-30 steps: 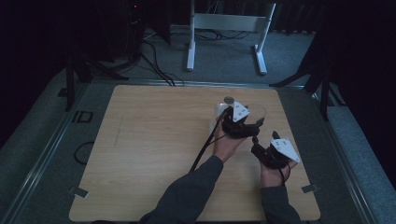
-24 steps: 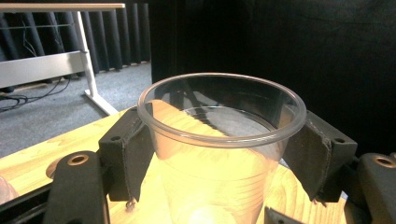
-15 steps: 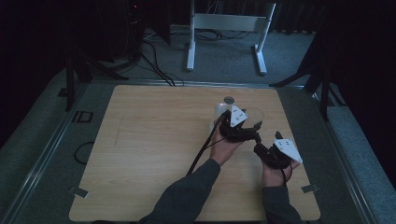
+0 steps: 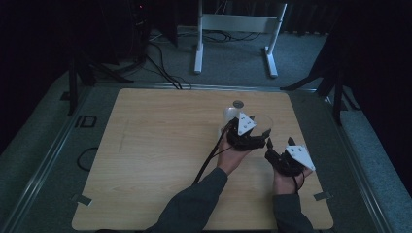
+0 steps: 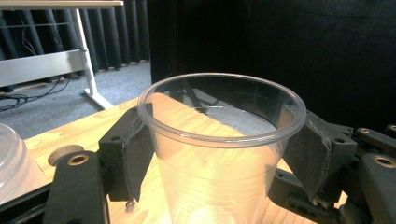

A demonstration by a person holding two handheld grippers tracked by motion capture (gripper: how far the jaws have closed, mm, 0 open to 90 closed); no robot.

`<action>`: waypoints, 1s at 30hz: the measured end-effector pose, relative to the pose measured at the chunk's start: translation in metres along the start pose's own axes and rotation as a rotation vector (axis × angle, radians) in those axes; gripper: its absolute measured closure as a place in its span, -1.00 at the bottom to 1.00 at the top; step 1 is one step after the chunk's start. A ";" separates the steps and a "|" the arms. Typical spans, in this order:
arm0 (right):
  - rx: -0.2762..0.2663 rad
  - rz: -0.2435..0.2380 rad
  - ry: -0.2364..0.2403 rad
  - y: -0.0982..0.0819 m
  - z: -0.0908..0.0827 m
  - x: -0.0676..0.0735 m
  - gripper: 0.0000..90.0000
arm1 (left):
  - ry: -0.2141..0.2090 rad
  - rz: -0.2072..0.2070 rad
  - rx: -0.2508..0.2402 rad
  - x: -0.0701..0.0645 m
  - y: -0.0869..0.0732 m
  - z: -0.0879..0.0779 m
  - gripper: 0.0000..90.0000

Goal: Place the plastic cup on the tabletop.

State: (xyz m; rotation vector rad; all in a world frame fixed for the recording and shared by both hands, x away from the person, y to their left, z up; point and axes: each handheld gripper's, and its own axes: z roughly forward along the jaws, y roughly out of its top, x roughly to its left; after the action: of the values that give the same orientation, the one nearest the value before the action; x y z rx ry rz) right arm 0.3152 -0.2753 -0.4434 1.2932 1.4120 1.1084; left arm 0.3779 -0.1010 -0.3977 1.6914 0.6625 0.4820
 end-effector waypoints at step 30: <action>-0.009 0.012 -0.014 0.000 0.000 -0.004 -0.42 | 0.011 0.013 -0.011 -0.005 -0.011 -0.002 -0.37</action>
State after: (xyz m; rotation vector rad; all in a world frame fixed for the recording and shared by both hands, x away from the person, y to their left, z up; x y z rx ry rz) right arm 0.3155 -0.2797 -0.4429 1.3026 1.3892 1.1100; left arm 0.3714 -0.1014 -0.4080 1.6844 0.6562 0.5042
